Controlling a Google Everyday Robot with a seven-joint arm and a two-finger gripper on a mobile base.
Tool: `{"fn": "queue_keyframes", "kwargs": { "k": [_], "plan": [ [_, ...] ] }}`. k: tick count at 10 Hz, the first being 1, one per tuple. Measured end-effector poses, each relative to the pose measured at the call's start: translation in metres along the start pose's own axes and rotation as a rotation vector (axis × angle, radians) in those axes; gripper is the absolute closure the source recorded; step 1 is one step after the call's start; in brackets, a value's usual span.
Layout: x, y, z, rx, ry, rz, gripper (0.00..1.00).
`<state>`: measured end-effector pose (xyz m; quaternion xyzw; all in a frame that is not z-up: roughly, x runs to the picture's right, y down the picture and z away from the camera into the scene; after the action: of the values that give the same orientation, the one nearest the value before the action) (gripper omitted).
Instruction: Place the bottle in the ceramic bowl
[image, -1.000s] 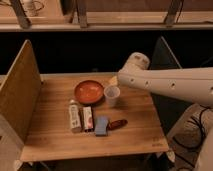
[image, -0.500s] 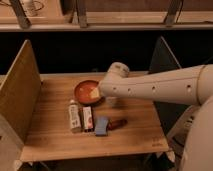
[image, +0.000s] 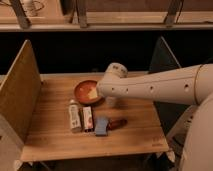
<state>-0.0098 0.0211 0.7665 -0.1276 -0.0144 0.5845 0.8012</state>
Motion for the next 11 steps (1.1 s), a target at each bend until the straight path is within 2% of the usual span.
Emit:
{"fn": "queue_keyframes", "kwargs": {
  "k": [1,3,7,9,11],
  "plan": [
    [-0.001,0.001,0.0,-0.003,-0.003,-0.004,0.2],
    [-0.006,0.026,0.005,-0.045,-0.008,-0.05,0.2],
    [-0.003,0.096,0.038,-0.155,0.039,-0.166,0.2],
    [-0.009,0.115,0.049,-0.203,0.046,-0.182,0.2],
    [-0.008,0.137,0.065,-0.244,0.08,-0.22,0.2]
  ]
}}
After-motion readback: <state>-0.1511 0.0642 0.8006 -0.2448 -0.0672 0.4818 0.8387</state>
